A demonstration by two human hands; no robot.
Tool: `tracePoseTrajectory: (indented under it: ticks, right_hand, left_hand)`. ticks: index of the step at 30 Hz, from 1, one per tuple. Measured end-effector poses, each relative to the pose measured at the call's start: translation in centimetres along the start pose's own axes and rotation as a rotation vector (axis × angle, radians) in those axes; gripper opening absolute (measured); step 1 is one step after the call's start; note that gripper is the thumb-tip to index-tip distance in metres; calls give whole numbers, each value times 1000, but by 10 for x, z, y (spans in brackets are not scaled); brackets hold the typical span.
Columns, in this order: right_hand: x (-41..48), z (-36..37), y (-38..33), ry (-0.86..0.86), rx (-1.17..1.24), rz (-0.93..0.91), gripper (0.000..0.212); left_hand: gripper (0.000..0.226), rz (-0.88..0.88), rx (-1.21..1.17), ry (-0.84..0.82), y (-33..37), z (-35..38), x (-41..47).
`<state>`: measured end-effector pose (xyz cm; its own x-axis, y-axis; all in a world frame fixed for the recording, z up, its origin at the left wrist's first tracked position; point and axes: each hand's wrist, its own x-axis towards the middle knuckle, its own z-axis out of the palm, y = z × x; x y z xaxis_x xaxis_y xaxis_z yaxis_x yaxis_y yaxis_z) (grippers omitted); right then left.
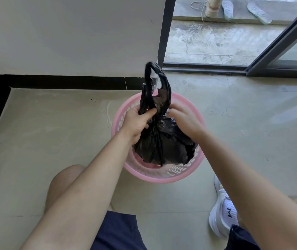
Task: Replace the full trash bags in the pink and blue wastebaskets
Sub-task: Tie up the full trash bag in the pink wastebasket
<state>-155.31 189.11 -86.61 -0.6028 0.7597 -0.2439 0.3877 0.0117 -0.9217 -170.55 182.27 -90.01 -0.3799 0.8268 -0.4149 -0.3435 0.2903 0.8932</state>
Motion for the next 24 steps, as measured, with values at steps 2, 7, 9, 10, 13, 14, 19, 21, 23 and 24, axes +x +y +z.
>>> tracePoseTrajectory:
  ticks: [2,7,9,10,13,14,19,21,23,24]
  right_hand:
    - [0,10,10,-59,-145,63,23]
    - [7,27,20,29,-485,114,28]
    - [8,28,23,59,-542,157,25]
    - [9,28,24,73,-557,186,25]
    - [12,33,22,104,-538,254,44]
    - [14,37,20,112,-541,273,55]
    - [14,49,13,219,-875,214,44]
    - [11,48,16,234,-904,158,35]
    - [7,46,20,252,-776,128,33]
    - [6,43,21,255,-668,126,31]
  left_hand:
    - [7,-8,5,-6,2,-1,-1]
    - [8,98,152,82,9,-10,0]
    - [15,109,180,234,14,-16,3]
    - [19,106,137,294,16,-18,3]
    - [29,104,70,340,20,-22,1]
    - [31,105,89,327,20,-20,-1]
    - [45,224,236,490,22,-13,-8]
    - [48,271,483,557,25,-18,-8]
    - [51,250,763,566,28,-24,-10]
    - [55,214,817,549,29,-25,-11]
